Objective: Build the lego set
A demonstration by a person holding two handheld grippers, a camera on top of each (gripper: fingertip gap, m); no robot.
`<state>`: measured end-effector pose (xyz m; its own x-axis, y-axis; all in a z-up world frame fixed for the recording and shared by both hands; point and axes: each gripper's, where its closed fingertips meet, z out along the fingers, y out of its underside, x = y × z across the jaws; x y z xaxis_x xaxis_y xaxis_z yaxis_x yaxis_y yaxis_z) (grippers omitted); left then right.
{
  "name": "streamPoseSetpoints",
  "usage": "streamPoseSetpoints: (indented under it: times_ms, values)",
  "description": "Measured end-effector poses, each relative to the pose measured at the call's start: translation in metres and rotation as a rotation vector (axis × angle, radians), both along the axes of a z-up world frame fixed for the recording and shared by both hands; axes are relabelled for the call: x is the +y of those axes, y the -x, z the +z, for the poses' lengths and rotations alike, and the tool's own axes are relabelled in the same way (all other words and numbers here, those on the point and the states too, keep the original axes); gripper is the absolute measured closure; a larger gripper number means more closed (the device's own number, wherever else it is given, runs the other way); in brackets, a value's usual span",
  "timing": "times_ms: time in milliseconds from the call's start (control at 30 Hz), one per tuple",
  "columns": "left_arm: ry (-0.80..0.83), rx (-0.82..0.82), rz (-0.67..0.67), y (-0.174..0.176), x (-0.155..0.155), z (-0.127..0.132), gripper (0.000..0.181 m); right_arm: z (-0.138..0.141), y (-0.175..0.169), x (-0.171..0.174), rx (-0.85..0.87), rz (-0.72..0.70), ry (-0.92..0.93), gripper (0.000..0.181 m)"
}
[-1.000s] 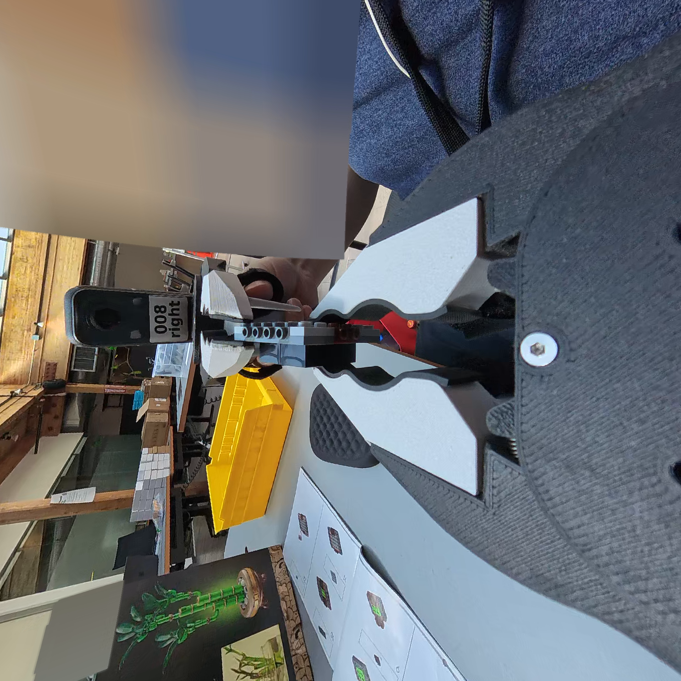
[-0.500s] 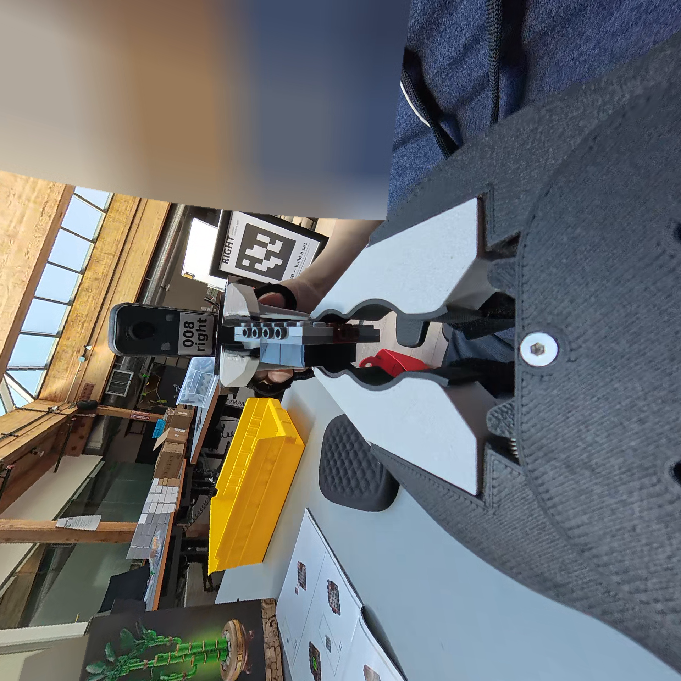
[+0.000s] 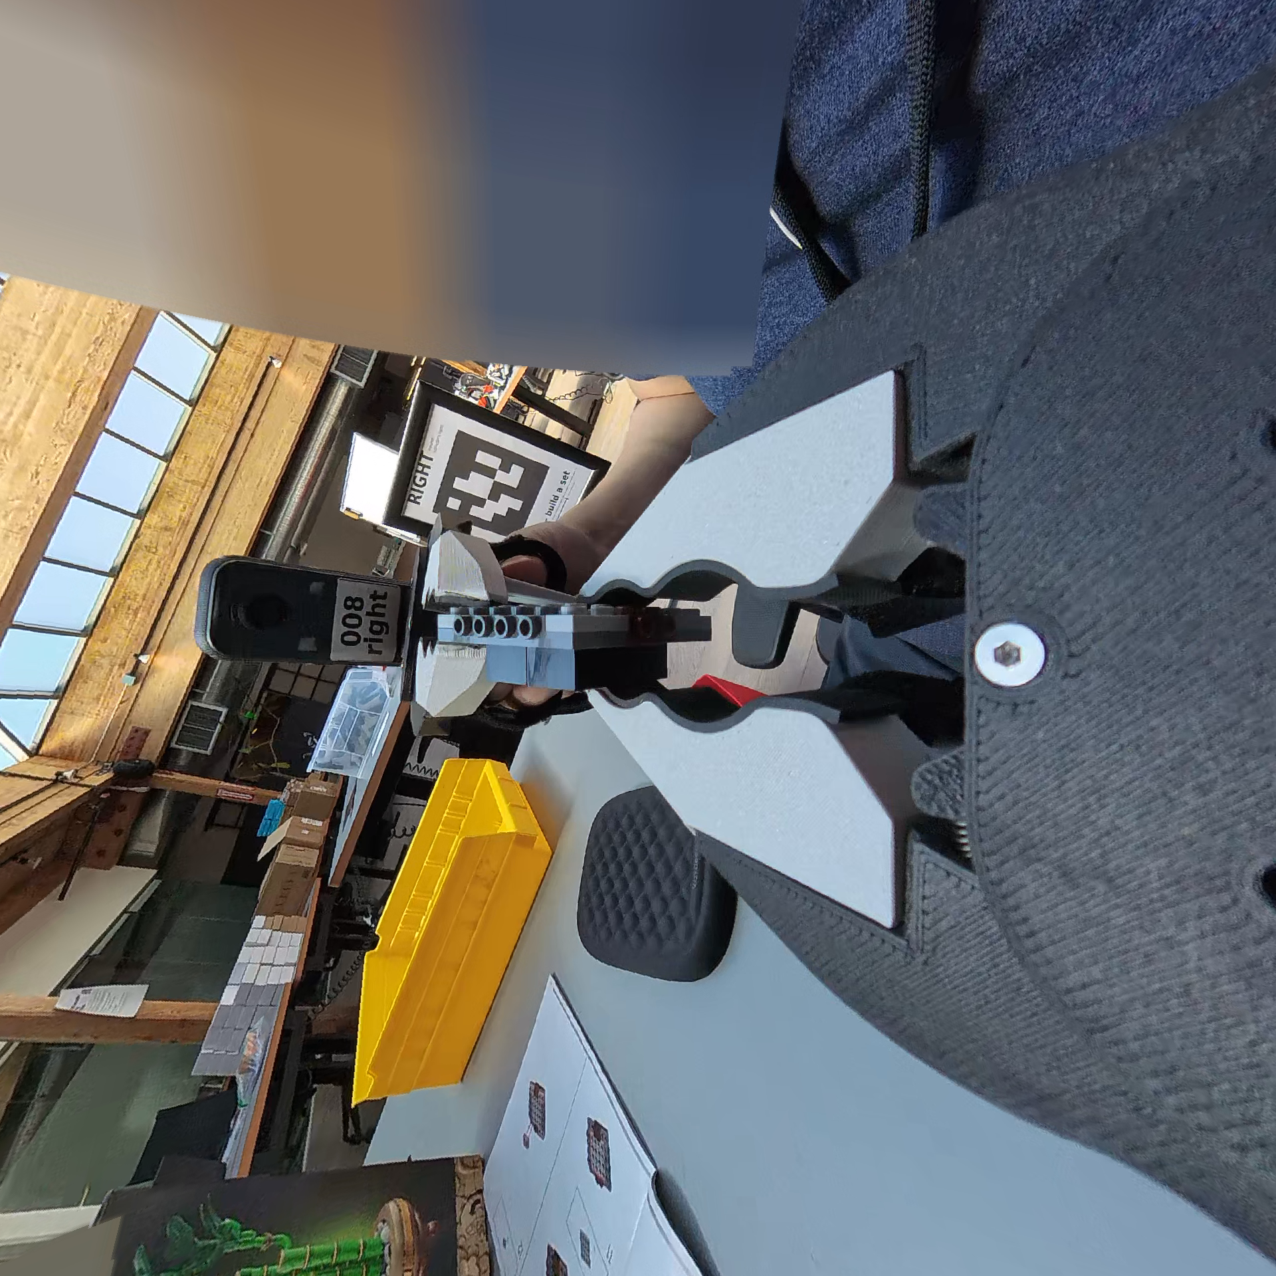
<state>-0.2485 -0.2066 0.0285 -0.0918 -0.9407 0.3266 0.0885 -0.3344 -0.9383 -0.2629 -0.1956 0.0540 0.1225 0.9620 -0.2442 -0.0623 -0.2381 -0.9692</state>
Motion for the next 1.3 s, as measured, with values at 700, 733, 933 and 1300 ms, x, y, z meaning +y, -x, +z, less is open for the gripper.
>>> streamPoseSetpoints:
  times_ms: [700, 733, 933, 1300]
  values:
    - [0.539, 0.192, -0.186, -0.01, 0.008, -0.05, 0.164, -0.046, -0.021, 0.034, -0.208, -0.106, 0.064, 0.151]
    - [0.515, 0.214, -0.172, -0.011, 0.008, -0.053, 0.163, -0.05, -0.018, 0.032, -0.2, -0.065, 0.136, 0.149]
    - [0.224, 0.303, -0.087, -0.014, 0.004, -0.055, 0.164, -0.06, -0.002, 0.015, -0.165, 0.08, 0.244, 0.146]
    - [-0.375, 0.34, 0.056, -0.01, -0.008, -0.039, 0.164, -0.02, -0.002, -0.019, -0.125, 0.042, -0.352, 0.161]
